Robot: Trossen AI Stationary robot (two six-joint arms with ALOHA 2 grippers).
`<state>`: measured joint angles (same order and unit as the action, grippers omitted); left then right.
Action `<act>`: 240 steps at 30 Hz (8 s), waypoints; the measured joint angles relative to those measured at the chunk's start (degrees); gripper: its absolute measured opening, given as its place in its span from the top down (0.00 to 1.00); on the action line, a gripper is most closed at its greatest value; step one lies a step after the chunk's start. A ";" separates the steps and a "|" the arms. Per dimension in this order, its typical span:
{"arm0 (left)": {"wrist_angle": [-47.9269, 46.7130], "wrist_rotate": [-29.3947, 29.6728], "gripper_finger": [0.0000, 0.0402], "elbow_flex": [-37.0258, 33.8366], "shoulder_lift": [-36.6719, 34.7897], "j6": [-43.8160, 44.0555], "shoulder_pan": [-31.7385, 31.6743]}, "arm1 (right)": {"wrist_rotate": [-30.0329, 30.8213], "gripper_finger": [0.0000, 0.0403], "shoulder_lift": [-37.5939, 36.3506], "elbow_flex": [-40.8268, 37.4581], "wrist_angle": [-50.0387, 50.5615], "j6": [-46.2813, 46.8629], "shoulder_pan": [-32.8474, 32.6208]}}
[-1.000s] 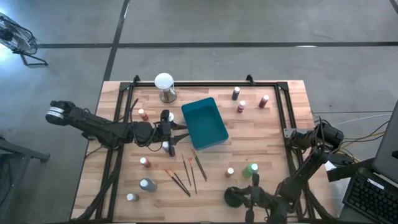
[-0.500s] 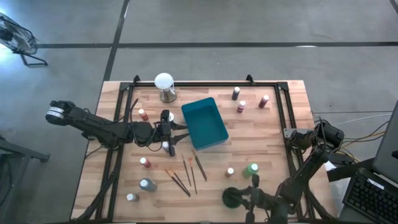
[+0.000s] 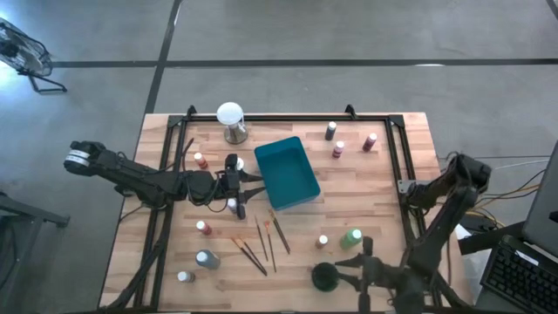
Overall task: Pick & Place Paint Supplies
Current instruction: Put the green paint bottle into the blue bin
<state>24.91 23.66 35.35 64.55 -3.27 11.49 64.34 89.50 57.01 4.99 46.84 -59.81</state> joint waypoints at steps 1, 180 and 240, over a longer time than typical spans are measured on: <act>-0.02 0.00 0.69 0.00 0.00 0.00 0.00 | -0.41 0.73 -1.80 0.00 2.00 0.01 0.02; -12.72 -6.21 0.69 3.94 -3.10 1.60 -4.68 | -1.62 0.48 21.08 -0.16 49.44 66.22 6.80; -46.92 -24.25 0.37 46.40 26.15 -21.10 -8.95 | -27.37 0.60 -17.37 5.63 59.25 15.51 16.77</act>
<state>-22.02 -0.59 81.76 90.70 -24.37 2.54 36.97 72.14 62.64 64.24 62.35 -43.03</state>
